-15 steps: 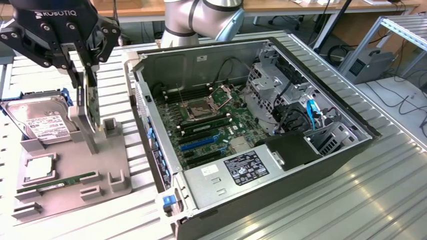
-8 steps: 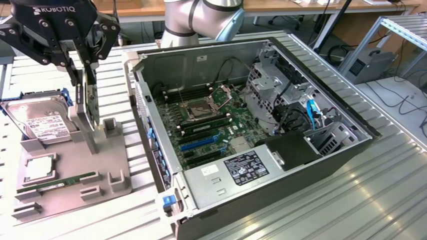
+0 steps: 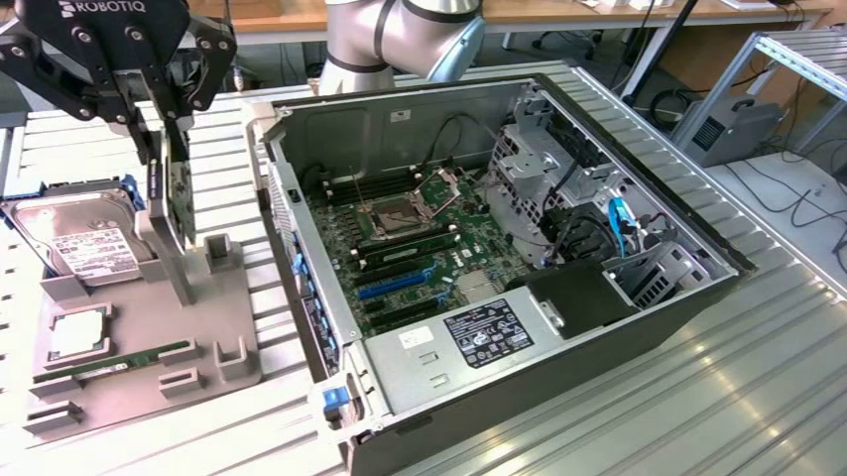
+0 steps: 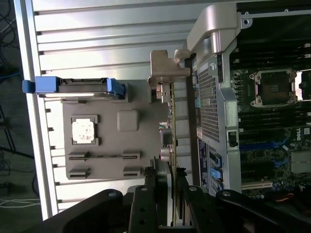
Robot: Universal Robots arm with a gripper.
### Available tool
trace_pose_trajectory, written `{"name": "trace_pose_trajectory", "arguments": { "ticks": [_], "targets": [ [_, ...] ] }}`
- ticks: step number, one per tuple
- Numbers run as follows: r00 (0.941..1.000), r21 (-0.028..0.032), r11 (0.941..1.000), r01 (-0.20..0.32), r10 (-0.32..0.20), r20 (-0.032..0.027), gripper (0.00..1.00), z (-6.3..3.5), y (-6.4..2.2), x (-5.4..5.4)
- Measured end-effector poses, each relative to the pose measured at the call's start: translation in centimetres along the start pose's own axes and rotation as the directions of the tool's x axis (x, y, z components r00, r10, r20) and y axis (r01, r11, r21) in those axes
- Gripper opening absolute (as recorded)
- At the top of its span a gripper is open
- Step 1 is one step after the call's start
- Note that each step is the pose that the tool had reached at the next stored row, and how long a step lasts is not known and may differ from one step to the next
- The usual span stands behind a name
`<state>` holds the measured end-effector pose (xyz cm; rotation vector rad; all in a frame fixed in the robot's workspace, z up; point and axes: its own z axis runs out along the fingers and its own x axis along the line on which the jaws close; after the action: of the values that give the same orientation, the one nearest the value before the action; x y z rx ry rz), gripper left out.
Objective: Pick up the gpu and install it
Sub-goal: 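Pick up the gpu and move the gpu toward the slot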
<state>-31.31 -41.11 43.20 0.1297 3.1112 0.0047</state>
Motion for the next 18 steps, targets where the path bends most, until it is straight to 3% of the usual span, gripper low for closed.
{"name": "trace_pose_trajectory", "arguments": {
  "ticks": [18],
  "targets": [
    [1.0,0.0,1.0,0.0,0.0,0.0,0.27,-1.17,0.01,0.0]
  ]
}}
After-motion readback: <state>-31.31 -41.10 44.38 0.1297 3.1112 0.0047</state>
